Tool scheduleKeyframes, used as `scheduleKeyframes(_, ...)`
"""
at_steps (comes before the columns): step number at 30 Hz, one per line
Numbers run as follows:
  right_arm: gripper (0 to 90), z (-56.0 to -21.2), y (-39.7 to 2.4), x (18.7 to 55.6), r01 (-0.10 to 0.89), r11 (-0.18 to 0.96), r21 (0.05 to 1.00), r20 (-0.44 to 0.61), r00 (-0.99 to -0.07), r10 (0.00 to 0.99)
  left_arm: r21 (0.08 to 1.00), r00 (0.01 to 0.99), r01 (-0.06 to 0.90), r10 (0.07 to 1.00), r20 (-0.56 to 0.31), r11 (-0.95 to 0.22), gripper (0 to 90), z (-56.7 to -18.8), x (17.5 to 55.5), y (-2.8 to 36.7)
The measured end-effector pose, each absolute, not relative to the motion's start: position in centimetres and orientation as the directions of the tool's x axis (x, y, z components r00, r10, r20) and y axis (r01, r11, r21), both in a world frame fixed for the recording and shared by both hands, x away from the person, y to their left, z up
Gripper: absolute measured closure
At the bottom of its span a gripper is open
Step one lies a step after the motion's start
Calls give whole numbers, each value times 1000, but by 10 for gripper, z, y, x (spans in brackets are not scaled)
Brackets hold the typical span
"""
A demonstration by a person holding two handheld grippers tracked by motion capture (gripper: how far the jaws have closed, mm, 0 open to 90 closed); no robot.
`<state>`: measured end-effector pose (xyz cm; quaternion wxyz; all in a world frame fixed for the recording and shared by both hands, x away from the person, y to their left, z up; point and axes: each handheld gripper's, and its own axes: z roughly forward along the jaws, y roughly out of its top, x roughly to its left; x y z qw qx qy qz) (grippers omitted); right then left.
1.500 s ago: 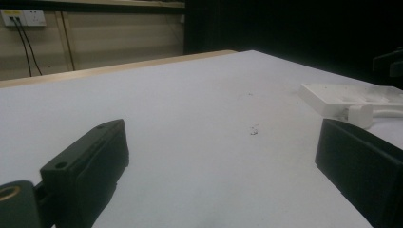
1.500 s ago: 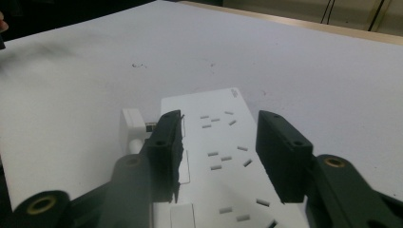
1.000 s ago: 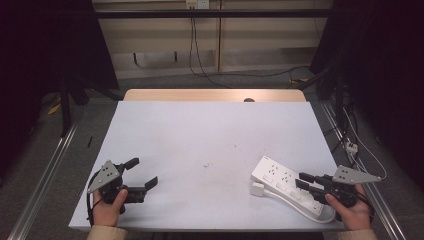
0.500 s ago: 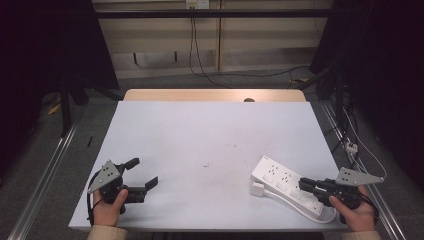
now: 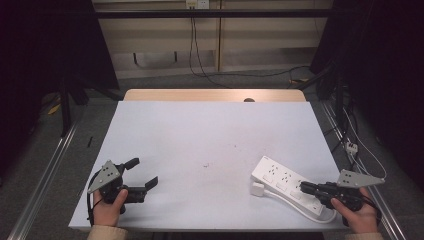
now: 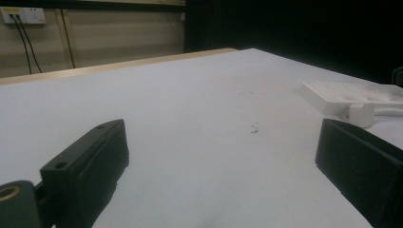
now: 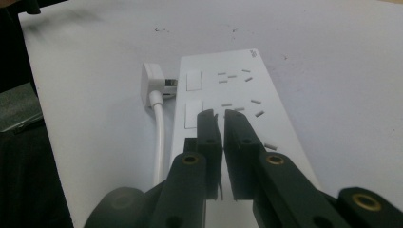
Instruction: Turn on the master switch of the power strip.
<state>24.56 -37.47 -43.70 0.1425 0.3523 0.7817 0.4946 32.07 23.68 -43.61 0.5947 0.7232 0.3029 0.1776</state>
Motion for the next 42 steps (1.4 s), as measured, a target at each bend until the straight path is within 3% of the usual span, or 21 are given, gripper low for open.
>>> scheduleKeyframes(14, 900, -437, -379, 240, 428, 273, 861, 140, -717, 682, 968, 751, 227, 652, -106, -105, 35, -436, 321, 237)
scheduleKeyframes(42, 900, -440, -392, 230, 472, 297, 830, 166, -718, 676, 966, 757, 230, 645, -104, -114, 35, -438, 322, 234)
